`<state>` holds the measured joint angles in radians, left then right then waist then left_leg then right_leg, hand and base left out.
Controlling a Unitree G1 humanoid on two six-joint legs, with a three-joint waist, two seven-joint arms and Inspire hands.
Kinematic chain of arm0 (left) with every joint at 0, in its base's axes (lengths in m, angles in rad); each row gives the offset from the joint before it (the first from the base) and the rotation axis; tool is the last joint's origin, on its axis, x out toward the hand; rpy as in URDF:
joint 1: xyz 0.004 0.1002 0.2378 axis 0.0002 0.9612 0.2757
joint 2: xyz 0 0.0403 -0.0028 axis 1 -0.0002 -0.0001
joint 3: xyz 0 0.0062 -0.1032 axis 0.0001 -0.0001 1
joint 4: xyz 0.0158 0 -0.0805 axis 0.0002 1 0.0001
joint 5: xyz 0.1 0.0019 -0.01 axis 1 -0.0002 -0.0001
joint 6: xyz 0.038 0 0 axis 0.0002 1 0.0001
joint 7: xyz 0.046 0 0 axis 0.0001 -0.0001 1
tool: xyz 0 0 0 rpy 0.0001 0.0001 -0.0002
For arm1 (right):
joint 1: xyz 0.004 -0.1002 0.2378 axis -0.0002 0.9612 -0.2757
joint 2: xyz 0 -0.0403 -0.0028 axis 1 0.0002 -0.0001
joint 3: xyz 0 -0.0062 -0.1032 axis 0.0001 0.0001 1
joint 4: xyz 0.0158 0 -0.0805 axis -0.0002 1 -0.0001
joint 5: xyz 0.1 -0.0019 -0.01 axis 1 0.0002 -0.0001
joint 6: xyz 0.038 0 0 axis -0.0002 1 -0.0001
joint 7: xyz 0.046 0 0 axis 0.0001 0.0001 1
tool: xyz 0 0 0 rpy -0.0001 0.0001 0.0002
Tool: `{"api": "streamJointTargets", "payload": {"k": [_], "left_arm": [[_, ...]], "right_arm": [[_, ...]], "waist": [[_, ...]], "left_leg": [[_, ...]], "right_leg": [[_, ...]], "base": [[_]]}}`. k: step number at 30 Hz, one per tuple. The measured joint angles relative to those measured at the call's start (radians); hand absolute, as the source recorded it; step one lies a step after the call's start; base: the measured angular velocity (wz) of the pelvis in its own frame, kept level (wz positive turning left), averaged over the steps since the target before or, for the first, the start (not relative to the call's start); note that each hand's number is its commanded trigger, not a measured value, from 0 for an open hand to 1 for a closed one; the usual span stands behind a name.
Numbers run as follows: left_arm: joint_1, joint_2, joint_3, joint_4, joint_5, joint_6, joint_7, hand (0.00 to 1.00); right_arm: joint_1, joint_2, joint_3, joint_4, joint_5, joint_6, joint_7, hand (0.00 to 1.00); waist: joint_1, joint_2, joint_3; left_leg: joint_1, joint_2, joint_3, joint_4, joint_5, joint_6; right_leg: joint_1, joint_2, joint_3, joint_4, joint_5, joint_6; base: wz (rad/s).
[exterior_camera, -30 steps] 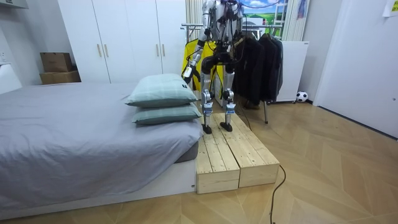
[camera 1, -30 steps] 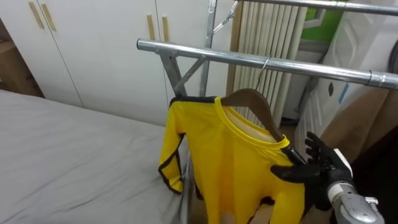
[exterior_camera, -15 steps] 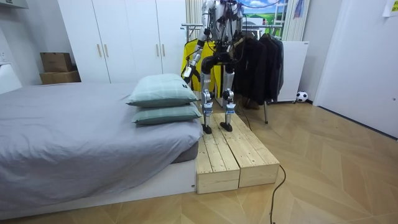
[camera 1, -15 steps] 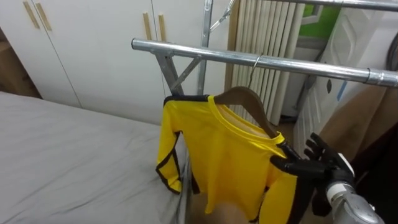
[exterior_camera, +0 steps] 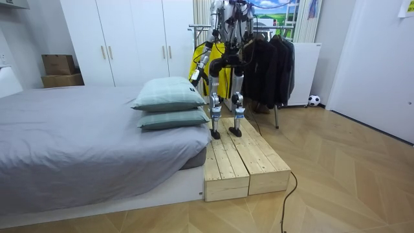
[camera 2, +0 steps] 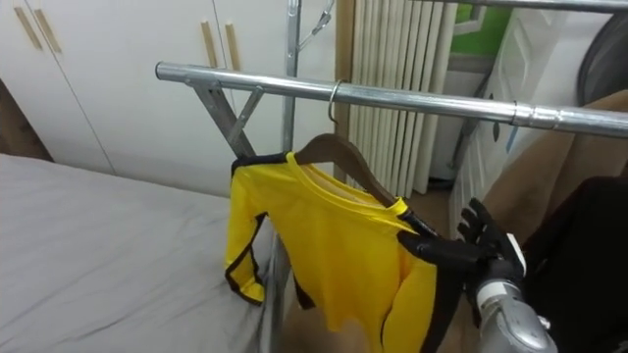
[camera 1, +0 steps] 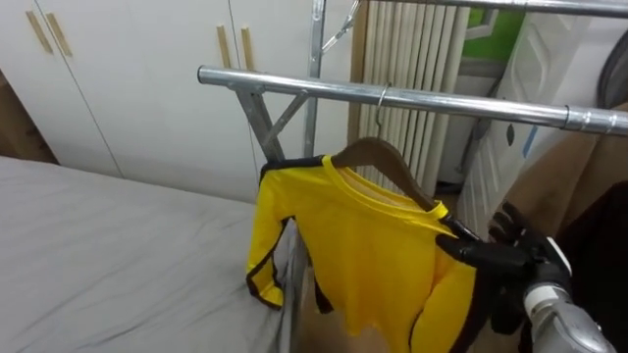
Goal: Hang clothes
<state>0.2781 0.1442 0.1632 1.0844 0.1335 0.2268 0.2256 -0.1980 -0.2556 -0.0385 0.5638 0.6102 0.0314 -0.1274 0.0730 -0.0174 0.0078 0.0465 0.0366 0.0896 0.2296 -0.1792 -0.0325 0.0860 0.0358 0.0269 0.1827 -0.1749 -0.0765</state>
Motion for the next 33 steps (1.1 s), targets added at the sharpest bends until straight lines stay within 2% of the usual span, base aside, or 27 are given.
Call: {"api": "streamJointTargets", "payload": {"k": [3,6,8,13,20,23,29,33], "left_arm": [[0.003,0.000,0.002,0.001,-0.003,0.000,-0.002,0.00],[0.002,0.000,0.032,0.001,-0.015,0.000,-0.019,0.00],[0.003,-0.002,0.073,0.001,-0.025,0.002,-0.026,0.00],[0.024,-0.001,0.087,0.001,-0.065,-0.001,-0.045,0.00],[0.041,0.006,0.088,0.003,-0.066,-0.004,-0.064,0.00],[0.040,0.006,0.091,0.004,-0.066,-0.004,-0.064,0.00],[0.026,0.002,0.090,0.020,-0.065,-0.006,-0.064,0.00],[0.025,0.000,0.087,0.047,-0.064,-0.018,-0.065,0.00]], "right_arm": [[0.047,-0.003,-0.033,0.000,0.019,0.000,0.001,0.00],[0.089,-0.003,-0.065,0.011,0.012,0.000,0.001,0.00],[0.134,-0.002,-0.092,0.011,0.007,0.000,0.001,0.00],[0.205,-0.003,-0.141,0.017,-0.015,-0.003,-0.002,0.00],[0.280,0.003,-0.127,0.076,-0.124,-0.009,0.022,0.00],[0.317,0.017,-0.125,0.121,-0.159,-0.011,0.040,0.00],[0.319,0.051,-0.118,0.277,-0.227,-0.017,0.060,0.00],[0.335,0.059,-0.099,0.295,-0.264,-0.021,0.099,0.00]], "waist": [[-0.014,0.000,0.0000],[-0.027,-0.002,-0.0006],[-0.040,-0.007,-0.0032],[-0.053,-0.016,-0.0073],[-0.065,-0.032,-0.0030],[-0.065,-0.029,-0.0004],[-0.065,-0.013,0.0064],[-0.066,-0.006,0.0062]], "left_leg": [[0.000,0.000,-0.002,0.001,0.000,0.000],[0.000,0.001,0.006,0.001,0.000,0.000],[0.001,0.002,0.008,-0.002,0.000,0.000],[0.007,0.003,0.030,-0.014,0.000,0.000],[0.019,0.003,0.052,-0.025,-0.001,0.001],[0.019,0.003,0.054,-0.025,-0.001,0.002],[0.021,0.005,0.057,-0.032,-0.002,0.001],[0.028,0.005,0.059,-0.035,-0.005,0.002]], "right_leg": [[-0.002,0.000,0.004,0.003,-0.004,0.001],[-0.004,0.002,0.010,0.005,-0.004,0.003],[-0.005,0.002,0.012,0.005,-0.003,0.002],[-0.012,0.003,0.030,0.006,-0.003,0.001],[-0.013,0.003,0.054,0.004,-0.004,0.003],[-0.014,0.003,0.055,0.003,-0.004,0.003],[-0.018,0.005,0.061,0.004,-0.005,0.005],[-0.015,0.006,0.067,0.005,-0.005,0.005]], "base": [[0.00],[-0.04],[-0.04],[-0.13],[-0.09],[-0.02],[-0.02],[-0.07]]}}
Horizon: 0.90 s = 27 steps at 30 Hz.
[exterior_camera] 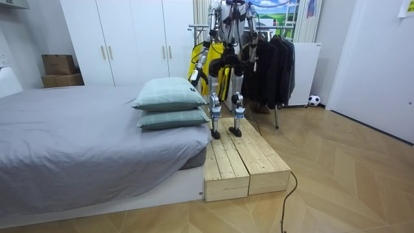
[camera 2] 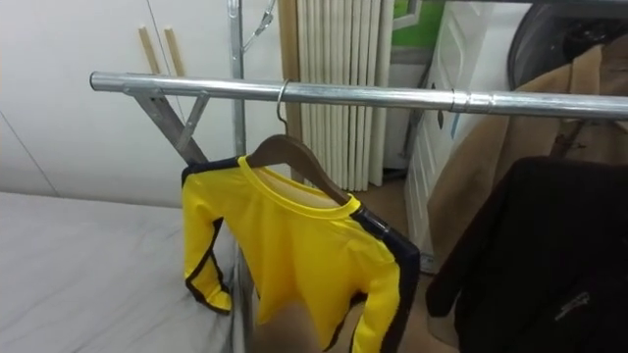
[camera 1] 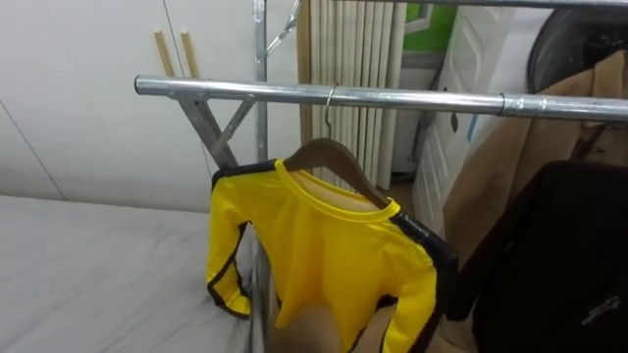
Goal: Hang clothes
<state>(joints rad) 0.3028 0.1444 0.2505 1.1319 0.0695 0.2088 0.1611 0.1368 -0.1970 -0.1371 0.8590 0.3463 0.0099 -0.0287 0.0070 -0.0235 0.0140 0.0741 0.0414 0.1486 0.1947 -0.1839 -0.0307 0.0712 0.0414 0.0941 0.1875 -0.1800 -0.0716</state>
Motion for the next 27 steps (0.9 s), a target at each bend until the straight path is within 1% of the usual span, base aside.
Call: {"api": "streamJointTargets", "payload": {"k": [1,2,4,6,9,12,13,14,15,17,18,19,20,22,24,27], "left_arm": [[0.000,0.000,0.000,0.007,0.000,-0.008,-0.003,0.00],[0.000,0.000,0.000,0.014,-0.001,-0.015,-0.006,0.00],[-0.001,0.000,0.000,0.014,-0.001,-0.020,-0.007,0.00],[-0.001,0.001,0.000,0.015,-0.003,-0.020,-0.008,0.00],[-0.008,0.005,0.001,0.015,-0.049,-0.020,-0.016,0.00],[-0.023,0.009,0.000,0.024,-0.144,-0.023,-0.019,0.00],[-0.025,0.009,0.000,0.024,-0.192,-0.030,-0.022,0.00],[-0.025,0.009,-0.002,0.024,-0.238,-0.038,-0.025,0.00],[-0.025,0.009,-0.004,0.024,-0.259,-0.042,-0.026,0.00],[-0.026,0.009,-0.020,0.039,-0.321,-0.064,-0.047,0.00],[-0.028,0.009,-0.022,0.047,-0.331,-0.070,-0.056,0.00],[-0.028,0.009,-0.025,0.060,-0.351,-0.082,-0.073,0.00],[-0.028,0.010,-0.029,0.072,-0.364,-0.093,-0.093,0.00],[-0.028,0.013,-0.040,0.091,-0.397,-0.103,-0.120,0.00],[-0.028,0.016,-0.046,0.099,-0.426,-0.106,-0.146,0.00],[-0.029,0.016,-0.051,0.106,-0.432,-0.106,-0.175,0.00]], "right_arm": [[0.004,0.004,0.006,0.004,-0.007,-0.004,0.018,0.00],[0.003,0.008,0.010,0.031,-0.022,-0.022,0.035,0.00],[0.001,0.013,0.025,0.072,-0.034,-0.036,0.053,0.00],[0.001,0.017,0.039,0.106,-0.032,-0.038,0.072,0.00],[0.005,0.019,0.056,0.150,-0.031,-0.041,0.108,0.00],[0.022,0.029,0.056,0.181,-0.002,-0.048,0.139,0.00],[0.028,0.036,0.056,0.201,0.009,-0.052,0.144,0.00],[0.033,0.043,0.056,0.222,0.023,-0.054,0.145,0.00],[0.036,0.045,0.056,0.231,0.029,-0.054,0.147,0.00],[0.044,0.049,0.055,0.265,0.043,-0.055,0.164,0.00],[0.047,0.049,0.054,0.271,0.046,-0.055,0.169,0.00],[0.056,0.050,0.054,0.273,0.050,-0.055,0.182,0.00],[0.063,0.052,0.054,0.273,0.055,-0.056,0.192,0.00],[0.069,0.054,0.049,0.285,0.080,-0.059,0.201,0.00],[0.070,0.054,0.033,0.311,0.098,-0.063,0.216,0.00],[0.069,0.054,0.026,0.342,0.121,-0.062,0.228,0.00]], "waist": [[0.000,0.000,0.0005],[0.000,-0.002,0.0005],[0.000,-0.003,0.0006],[0.000,-0.002,0.0006],[0.000,-0.001,0.0007],[0.000,0.001,0.0012],[0.000,0.001,0.0010],[0.000,0.004,0.0027],[0.000,0.006,0.0033],[-0.002,0.013,0.0021],[-0.003,0.015,0.0004],[-0.003,0.019,-0.0051],[-0.004,0.022,-0.0049],[-0.006,0.028,-0.0072],[-0.007,0.032,-0.0050],[-0.014,0.037,-0.0039]], "left_leg": [[0.000,0.000,0.000,0.000,0.000,0.000],[0.000,-0.001,0.001,0.000,0.000,0.000],[-0.001,-0.001,0.002,0.000,-0.001,0.001],[-0.002,-0.002,0.002,0.000,-0.001,0.001],[-0.003,-0.002,0.000,0.000,-0.001,0.001],[-0.007,-0.002,-0.001,0.000,-0.001,0.001],[-0.007,-0.002,-0.001,0.001,-0.001,0.001],[-0.008,-0.002,-0.002,0.002,-0.001,0.001],[-0.009,-0.002,-0.002,0.002,-0.001,0.001],[-0.016,-0.003,-0.008,0.007,-0.004,0.004],[-0.021,-0.003,-0.010,0.010,-0.006,0.004],[-0.029,-0.004,-0.012,0.012,-0.007,0.004],[-0.029,-0.005,-0.012,0.012,-0.007,0.004],[-0.029,-0.006,-0.013,0.012,-0.007,0.005],[-0.029,-0.008,-0.015,0.011,-0.007,0.005],[-0.029,-0.011,-0.018,0.010,-0.007,0.006]], "right_leg": [[0.000,0.000,0.000,0.000,0.000,0.000],[0.000,-0.001,0.000,-0.001,0.000,0.000],[0.000,-0.002,-0.001,-0.001,0.000,0.000],[0.000,-0.002,-0.002,-0.002,-0.001,0.001],[-0.002,-0.003,-0.005,-0.003,-0.001,0.001],[-0.003,-0.003,-0.013,-0.003,-0.001,0.002],[-0.003,-0.003,-0.014,-0.003,-0.001,0.002],[-0.003,-0.004,-0.015,-0.003,-0.001,0.001],[-0.003,-0.004,-0.015,-0.003,-0.001,0.001],[-0.007,-0.005,-0.018,-0.003,-0.001,0.002],[-0.010,-0.005,-0.019,-0.003,-0.001,0.002],[-0.017,-0.006,-0.020,-0.002,-0.002,0.003],[-0.017,-0.007,-0.021,-0.002,-0.001,0.003],[-0.017,-0.008,-0.020,-0.002,-0.002,0.004],[-0.017,-0.009,-0.020,-0.002,-0.003,0.005],[-0.017,-0.012,-0.023,-0.002,-0.006,0.007]], "base": [[0.00],[0.00],[0.00],[0.00],[0.01],[0.03],[0.00],[0.00],[0.00],[0.02],[0.00],[0.00],[0.00],[0.00],[0.00],[0.04]]}}
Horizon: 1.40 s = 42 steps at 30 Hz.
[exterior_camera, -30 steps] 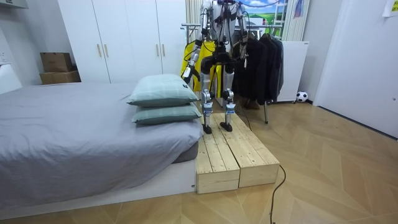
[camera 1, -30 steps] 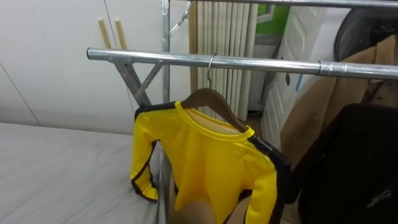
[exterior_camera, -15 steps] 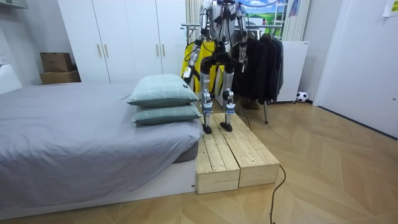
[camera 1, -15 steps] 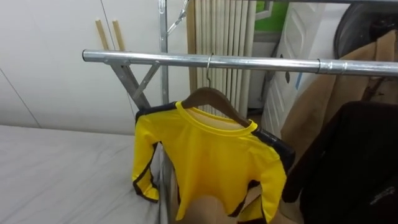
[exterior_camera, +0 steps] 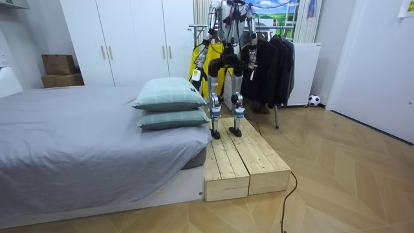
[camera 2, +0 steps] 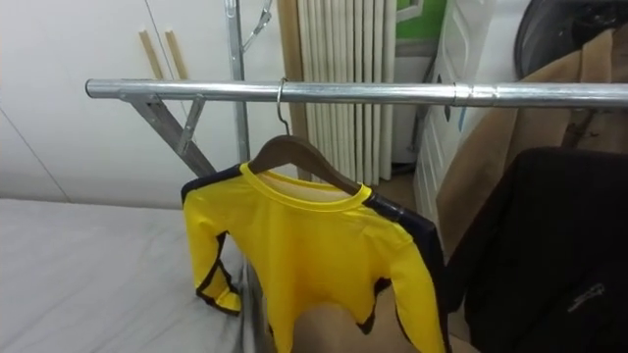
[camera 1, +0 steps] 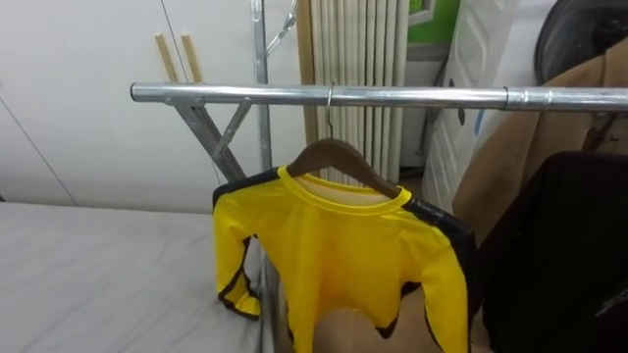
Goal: Hang clothes
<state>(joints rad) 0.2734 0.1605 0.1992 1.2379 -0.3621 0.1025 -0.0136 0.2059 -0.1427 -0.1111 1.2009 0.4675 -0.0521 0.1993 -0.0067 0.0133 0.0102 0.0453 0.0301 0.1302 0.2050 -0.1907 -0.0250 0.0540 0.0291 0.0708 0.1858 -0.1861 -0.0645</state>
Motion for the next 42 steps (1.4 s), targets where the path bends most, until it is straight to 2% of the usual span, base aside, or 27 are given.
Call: {"api": "streamJointTargets", "payload": {"k": [3,8,11,17,30,36,42], "left_arm": [[-0.010,0.000,-0.025,0.001,0.000,-0.006,-0.038,0.00],[-0.061,0.002,-0.073,-0.001,0.003,-0.062,-0.095,0.00],[-0.064,0.006,-0.086,-0.002,0.003,-0.074,-0.111,0.00],[-0.070,0.005,-0.097,-0.001,0.003,-0.105,-0.125,0.00],[-0.071,-0.004,-0.108,0.002,0.001,-0.148,-0.125,0.00],[-0.071,-0.002,-0.126,0.003,0.002,-0.179,-0.128,0.00],[-0.072,0.019,-0.174,-0.005,0.009,-0.202,-0.133,0.00]], "right_arm": [[-0.001,0.002,0.000,0.007,0.000,0.002,0.001,0.00],[0.000,0.011,-0.008,0.008,0.002,0.011,0.003,0.00],[0.000,0.011,-0.009,0.004,-0.003,0.011,0.003,0.00],[-0.008,0.011,-0.008,0.002,-0.022,0.009,0.007,0.00],[-0.020,0.011,0.002,0.008,-0.037,-0.004,0.033,0.00],[-0.051,0.012,0.031,0.018,-0.049,-0.004,0.034,0.00],[-0.074,0.013,0.104,0.013,-0.048,-0.023,0.042,0.00]], "waist": [[-0.014,-0.002,-0.0008],[-0.021,-0.009,-0.0061],[-0.022,-0.008,-0.0065],[-0.018,-0.007,-0.0058],[-0.016,-0.006,-0.0019],[-0.016,-0.014,0.0026],[-0.014,-0.030,0.0025]], "left_leg": [[0.000,-0.002,-0.002,0.000,0.000,0.000],[0.006,-0.003,0.004,-0.001,0.000,0.000],[0.013,-0.004,0.006,-0.002,0.000,0.001],[0.017,-0.005,0.005,-0.009,0.000,0.001],[0.021,-0.006,0.006,-0.016,0.000,0.001],[0.020,-0.006,0.003,-0.016,0.000,0.001],[0.020,-0.008,0.005,-0.015,-0.001,0.001]], "right_leg": [[0.000,-0.002,-0.001,0.000,-0.003,0.002],[0.001,-0.002,0.010,0.000,-0.003,0.001],[0.002,-0.004,0.009,0.000,-0.003,0.002],[0.001,-0.005,0.010,0.000,-0.004,0.004],[0.002,-0.004,0.012,0.000,-0.004,0.004],[0.002,-0.005,0.008,0.001,-0.007,0.005],[0.003,-0.002,0.006,0.001,-0.007,0.006]], "base": [[0.00],[-0.08],[-0.11],[-0.01],[0.00],[0.00],[0.00]]}}
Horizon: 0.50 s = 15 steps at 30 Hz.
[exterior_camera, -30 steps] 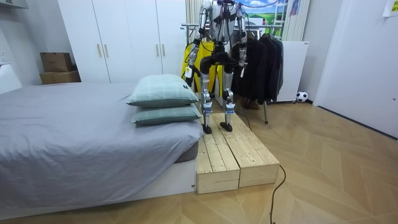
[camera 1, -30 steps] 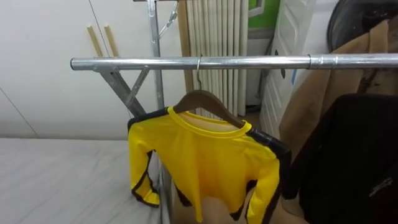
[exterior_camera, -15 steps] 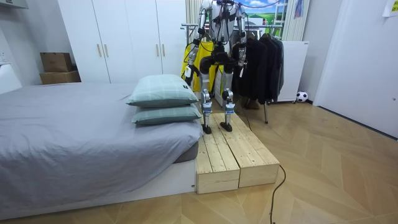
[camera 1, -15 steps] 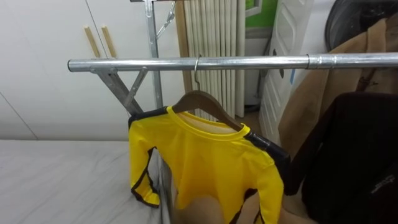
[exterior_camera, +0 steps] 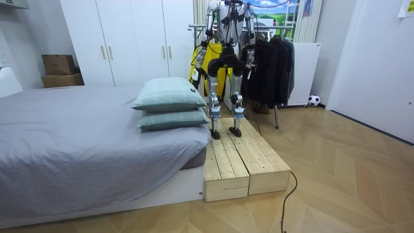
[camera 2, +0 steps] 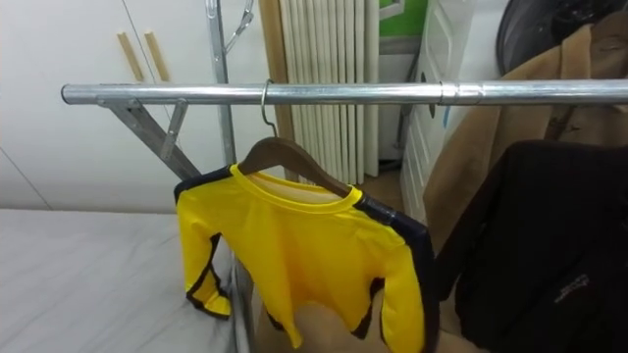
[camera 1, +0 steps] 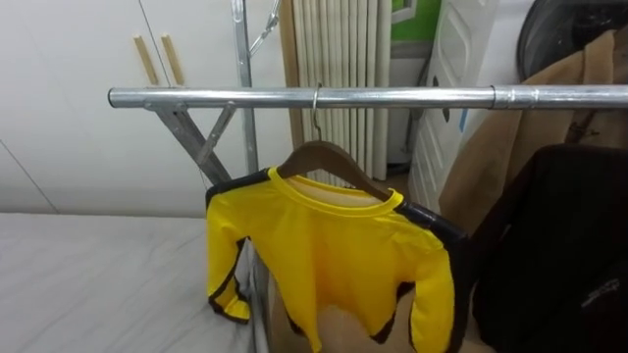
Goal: Hang clothes
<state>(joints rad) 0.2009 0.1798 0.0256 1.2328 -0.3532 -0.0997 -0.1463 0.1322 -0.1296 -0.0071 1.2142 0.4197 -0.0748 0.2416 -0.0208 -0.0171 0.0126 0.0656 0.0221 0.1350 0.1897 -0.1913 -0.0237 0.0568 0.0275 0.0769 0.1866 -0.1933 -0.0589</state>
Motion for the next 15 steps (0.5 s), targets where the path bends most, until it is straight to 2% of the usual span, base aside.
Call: {"api": "streamJointTargets", "payload": {"k": [3,6,8,15], "left_arm": [[0.000,0.002,-0.023,-0.024,0.022,-0.017,0.014,0.00],[-0.001,-0.003,-0.034,-0.055,0.044,-0.030,0.030,0.00],[-0.016,-0.009,-0.036,-0.061,0.061,-0.042,0.032,0.00],[-0.016,-0.032,-0.065,-0.084,0.060,-0.074,0.024,0.00]], "right_arm": [[-0.013,0.000,0.028,0.005,-0.004,-0.003,-0.001,0.00],[-0.015,-0.001,0.037,0.005,-0.004,-0.021,-0.001,0.00],[-0.015,-0.001,0.038,0.005,-0.004,-0.025,0.001,0.00],[-0.013,-0.001,0.041,0.005,-0.016,-0.036,0.003,0.00]], "waist": [[0.000,0.005,0.0007],[-0.002,0.010,0.0016],[-0.001,0.013,0.0061],[-0.002,0.014,0.0047]], "left_leg": [[0.001,-0.001,0.001,0.000,-0.002,0.003],[0.004,-0.001,0.001,0.000,-0.002,0.003],[0.010,-0.001,0.000,0.000,-0.002,0.003],[0.014,-0.001,-0.001,-0.001,-0.002,0.003]], "right_leg": [[0.001,0.000,0.001,0.000,0.000,0.000],[0.005,0.000,0.000,-0.001,0.000,0.000],[0.012,0.000,0.000,-0.002,0.000,0.001],[0.015,0.000,0.001,-0.001,-0.001,0.001]], "base": [[0.00],[0.00],[0.00],[0.00]]}}
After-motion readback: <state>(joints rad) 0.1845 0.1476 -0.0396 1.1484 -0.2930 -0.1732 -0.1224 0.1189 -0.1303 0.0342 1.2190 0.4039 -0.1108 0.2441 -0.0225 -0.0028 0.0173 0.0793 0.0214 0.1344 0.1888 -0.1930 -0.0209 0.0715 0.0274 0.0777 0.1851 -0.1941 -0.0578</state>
